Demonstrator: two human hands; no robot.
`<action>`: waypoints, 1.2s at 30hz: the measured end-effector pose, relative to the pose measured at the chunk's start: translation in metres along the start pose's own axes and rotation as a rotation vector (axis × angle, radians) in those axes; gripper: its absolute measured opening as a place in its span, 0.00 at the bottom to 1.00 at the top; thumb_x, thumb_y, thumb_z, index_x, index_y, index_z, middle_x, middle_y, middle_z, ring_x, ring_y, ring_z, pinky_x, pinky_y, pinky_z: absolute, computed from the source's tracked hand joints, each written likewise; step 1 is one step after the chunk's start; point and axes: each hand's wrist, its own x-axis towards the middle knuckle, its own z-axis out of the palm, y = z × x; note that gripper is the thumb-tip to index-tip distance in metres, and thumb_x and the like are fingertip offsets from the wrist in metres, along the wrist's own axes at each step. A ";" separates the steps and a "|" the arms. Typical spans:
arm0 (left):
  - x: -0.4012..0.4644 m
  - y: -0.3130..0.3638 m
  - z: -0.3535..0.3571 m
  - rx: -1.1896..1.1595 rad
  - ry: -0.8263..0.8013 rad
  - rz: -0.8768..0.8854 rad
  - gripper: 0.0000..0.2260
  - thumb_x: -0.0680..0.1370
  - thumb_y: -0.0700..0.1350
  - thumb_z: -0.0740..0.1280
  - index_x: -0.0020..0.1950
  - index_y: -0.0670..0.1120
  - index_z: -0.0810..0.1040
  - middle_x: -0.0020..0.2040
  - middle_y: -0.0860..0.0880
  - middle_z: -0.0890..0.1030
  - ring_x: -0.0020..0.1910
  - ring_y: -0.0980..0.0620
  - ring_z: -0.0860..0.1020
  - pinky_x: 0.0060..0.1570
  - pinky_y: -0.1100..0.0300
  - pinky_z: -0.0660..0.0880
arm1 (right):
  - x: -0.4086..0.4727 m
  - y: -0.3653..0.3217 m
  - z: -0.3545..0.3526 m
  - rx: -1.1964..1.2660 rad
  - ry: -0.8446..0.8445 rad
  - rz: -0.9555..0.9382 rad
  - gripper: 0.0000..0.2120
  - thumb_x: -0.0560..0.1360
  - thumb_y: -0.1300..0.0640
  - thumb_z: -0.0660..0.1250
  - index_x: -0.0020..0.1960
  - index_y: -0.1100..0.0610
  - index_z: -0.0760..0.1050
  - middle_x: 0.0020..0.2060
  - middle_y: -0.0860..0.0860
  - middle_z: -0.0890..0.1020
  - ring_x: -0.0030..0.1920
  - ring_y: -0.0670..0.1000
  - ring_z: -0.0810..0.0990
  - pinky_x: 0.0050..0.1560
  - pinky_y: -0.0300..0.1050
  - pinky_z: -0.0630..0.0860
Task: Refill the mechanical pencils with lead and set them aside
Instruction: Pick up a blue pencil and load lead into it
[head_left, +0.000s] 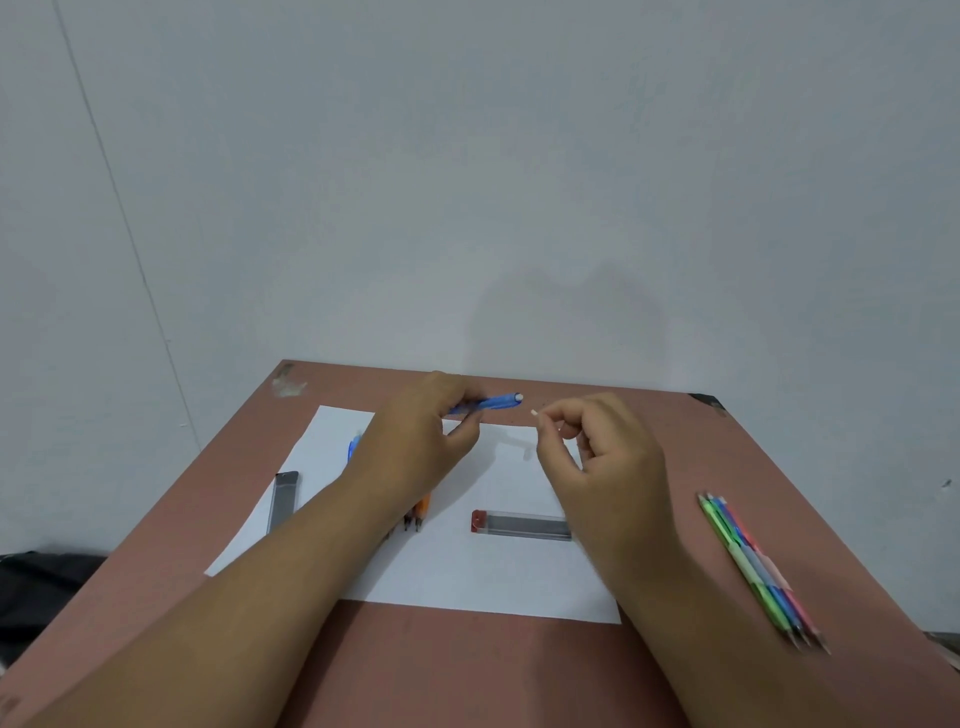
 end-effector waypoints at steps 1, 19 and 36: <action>0.000 -0.001 0.000 0.004 -0.003 0.001 0.09 0.77 0.41 0.70 0.54 0.53 0.83 0.47 0.56 0.81 0.47 0.57 0.77 0.45 0.71 0.69 | 0.000 0.000 -0.001 0.006 0.013 -0.014 0.02 0.77 0.58 0.70 0.46 0.53 0.81 0.40 0.43 0.78 0.41 0.46 0.75 0.42 0.41 0.73; 0.002 -0.005 -0.002 0.070 -0.027 0.098 0.10 0.77 0.40 0.71 0.56 0.52 0.83 0.51 0.56 0.80 0.47 0.57 0.78 0.46 0.65 0.75 | 0.001 0.010 0.003 -0.131 -0.034 -0.094 0.04 0.77 0.57 0.68 0.44 0.53 0.80 0.40 0.45 0.78 0.41 0.48 0.75 0.44 0.38 0.71; 0.003 -0.009 -0.002 0.143 -0.070 0.188 0.07 0.78 0.39 0.72 0.54 0.49 0.85 0.48 0.54 0.81 0.46 0.53 0.76 0.42 0.56 0.74 | 0.002 0.011 0.001 -0.166 -0.201 0.081 0.05 0.78 0.56 0.70 0.43 0.50 0.80 0.39 0.42 0.77 0.41 0.46 0.75 0.41 0.34 0.67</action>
